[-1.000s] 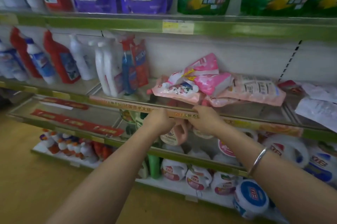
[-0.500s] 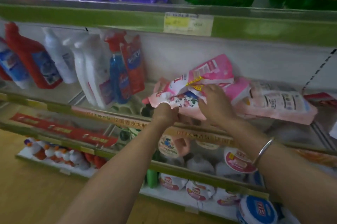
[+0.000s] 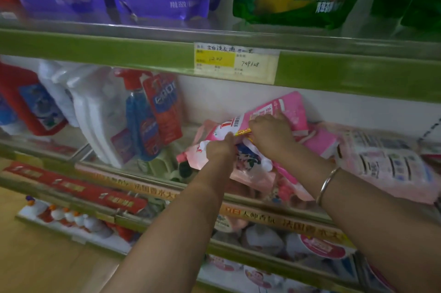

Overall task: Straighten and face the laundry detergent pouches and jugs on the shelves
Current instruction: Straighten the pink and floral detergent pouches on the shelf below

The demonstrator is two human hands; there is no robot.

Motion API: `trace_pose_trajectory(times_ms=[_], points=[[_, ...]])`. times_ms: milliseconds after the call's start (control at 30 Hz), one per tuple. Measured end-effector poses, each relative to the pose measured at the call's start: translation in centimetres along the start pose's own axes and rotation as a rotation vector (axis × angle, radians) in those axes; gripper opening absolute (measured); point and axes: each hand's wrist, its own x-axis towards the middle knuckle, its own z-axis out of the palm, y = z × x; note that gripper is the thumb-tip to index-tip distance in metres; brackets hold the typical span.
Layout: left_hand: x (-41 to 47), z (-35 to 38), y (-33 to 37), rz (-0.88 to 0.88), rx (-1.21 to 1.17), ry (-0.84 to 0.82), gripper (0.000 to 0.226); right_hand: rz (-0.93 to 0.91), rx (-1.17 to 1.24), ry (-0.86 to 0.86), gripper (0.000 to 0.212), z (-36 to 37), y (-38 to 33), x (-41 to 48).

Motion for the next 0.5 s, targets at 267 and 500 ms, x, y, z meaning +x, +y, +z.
trace_pose_trajectory(times_ms=[267,500], points=[[3.4,2.0,0.5,-0.142,-0.155,-0.164,0.023,0.025,-0.079,0.033,0.024,-0.2,-0.4,0.2],[0.9,0.2,4.5,-0.031,-0.301,-0.214,0.013,0.107,0.016,0.119,0.018,-2.2,-2.0,0.4]])
